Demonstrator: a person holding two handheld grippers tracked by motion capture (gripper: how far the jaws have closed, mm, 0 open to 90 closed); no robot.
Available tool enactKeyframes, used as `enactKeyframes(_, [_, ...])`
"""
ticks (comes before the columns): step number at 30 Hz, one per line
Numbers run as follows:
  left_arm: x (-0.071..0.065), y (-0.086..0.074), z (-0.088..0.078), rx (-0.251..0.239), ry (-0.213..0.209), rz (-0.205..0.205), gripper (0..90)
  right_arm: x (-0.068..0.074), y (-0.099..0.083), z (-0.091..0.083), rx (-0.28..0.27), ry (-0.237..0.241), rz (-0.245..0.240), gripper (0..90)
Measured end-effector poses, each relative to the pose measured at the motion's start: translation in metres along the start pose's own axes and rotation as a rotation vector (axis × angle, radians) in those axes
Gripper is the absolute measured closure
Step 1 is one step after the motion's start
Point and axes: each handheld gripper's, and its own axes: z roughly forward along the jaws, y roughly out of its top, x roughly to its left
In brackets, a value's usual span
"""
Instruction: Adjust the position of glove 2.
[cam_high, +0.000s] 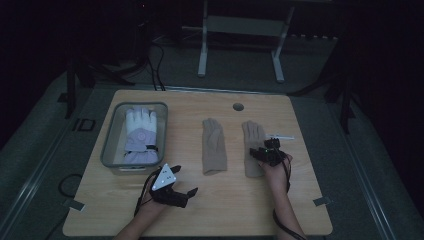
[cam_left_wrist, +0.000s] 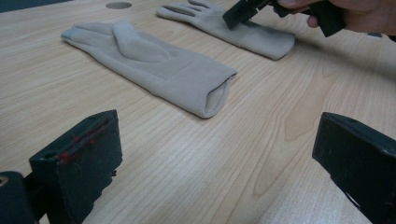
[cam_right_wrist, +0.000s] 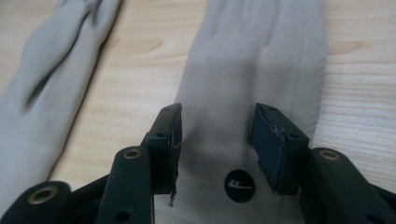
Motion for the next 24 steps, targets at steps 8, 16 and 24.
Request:
enactKeyframes(8, [0.001,0.000,0.000,0.003,-0.003,-0.004,1.7,-0.010,0.005,-0.009,-0.013,-0.020,-0.214,48.7])
enactKeyframes(16, [0.001,0.000,0.000,0.004,-0.004,-0.004,1.6,-0.017,0.008,-0.004,-0.047,0.023,-0.315,46.9])
enactKeyframes(24, [0.000,0.000,0.000,0.003,-0.008,-0.001,1.7,-0.017,0.003,0.010,-0.028,0.023,-0.356,50.0])
